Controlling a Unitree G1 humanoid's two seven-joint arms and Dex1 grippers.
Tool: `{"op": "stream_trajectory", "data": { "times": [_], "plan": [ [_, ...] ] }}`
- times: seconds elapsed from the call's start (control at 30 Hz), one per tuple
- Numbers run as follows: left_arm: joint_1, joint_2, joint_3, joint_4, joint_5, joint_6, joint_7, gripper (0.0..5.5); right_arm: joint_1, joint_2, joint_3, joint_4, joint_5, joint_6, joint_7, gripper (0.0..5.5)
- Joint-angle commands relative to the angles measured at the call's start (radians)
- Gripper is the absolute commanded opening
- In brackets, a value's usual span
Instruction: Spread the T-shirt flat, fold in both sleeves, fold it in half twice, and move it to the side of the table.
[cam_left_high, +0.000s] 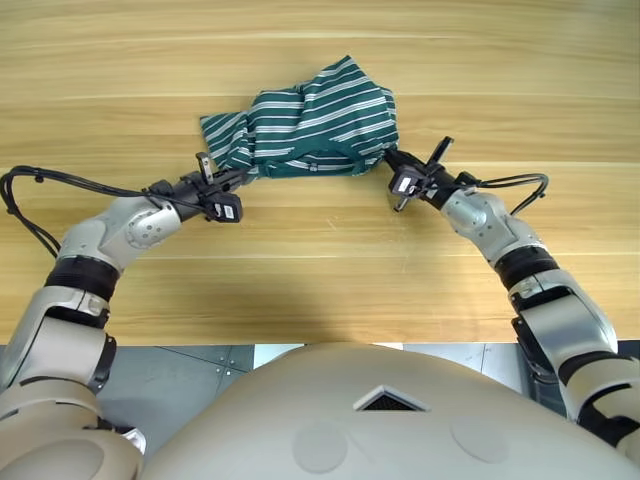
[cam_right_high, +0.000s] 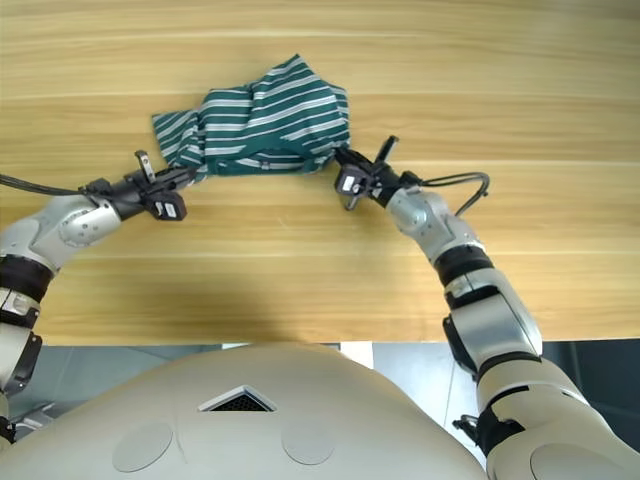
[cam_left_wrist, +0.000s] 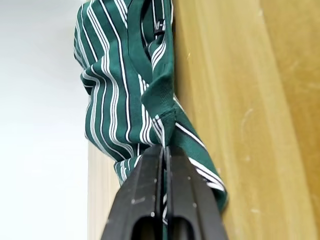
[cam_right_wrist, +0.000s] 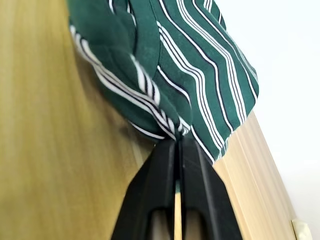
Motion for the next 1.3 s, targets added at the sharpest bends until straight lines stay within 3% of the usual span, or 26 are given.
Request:
{"op": "stream_trajectory", "data": {
  "times": [0.03,0.37,0.57,0.9,0.97,1.07,1.2,1.3],
  "plan": [
    [-0.02,-0.012,-0.013,0.081,0.053,0.038,0.066,0.0,0.052,-0.048,0.001,0.027,-0.027,0.036,0.03,0.01],
    [-0.191,-0.033,0.132,-0.001,-0.015,-0.052,0.308,0.0,-0.04,-0.126,-0.124,-0.045,0.022,-0.01,-0.035,0.01],
    [-0.383,-0.001,0.274,-0.116,-0.013,-0.087,0.458,0.0,-0.213,-0.21,-0.303,-0.18,0.097,-0.068,-0.087,0.01],
    [-0.473,0.077,0.354,-0.217,-0.109,-0.17,0.368,0.0,-0.375,-0.354,-0.583,-0.38,0.301,-0.09,-0.052,0.01],
    [-0.383,0.146,0.28,-0.279,-0.367,-0.234,0.175,0.0,-0.293,-0.4,-0.604,-0.475,0.416,-0.079,0.066,0.01],
    [-0.087,0.423,0.098,-0.463,-0.771,-0.308,-0.127,0.0,0.031,-0.534,-0.603,-0.714,0.741,-0.071,0.393,0.01],
    [0.166,0.724,0.006,-0.555,-0.929,-0.62,-0.159,0.0,0.507,-0.657,-0.693,-0.947,1.045,-0.208,0.749,0.01],
    [0.324,0.865,0.082,-0.675,-1.067,-0.825,-0.123,0.0,0.755,-0.673,-0.753,-1.128,1.268,-0.345,1.01,0.01]
  ]
}}
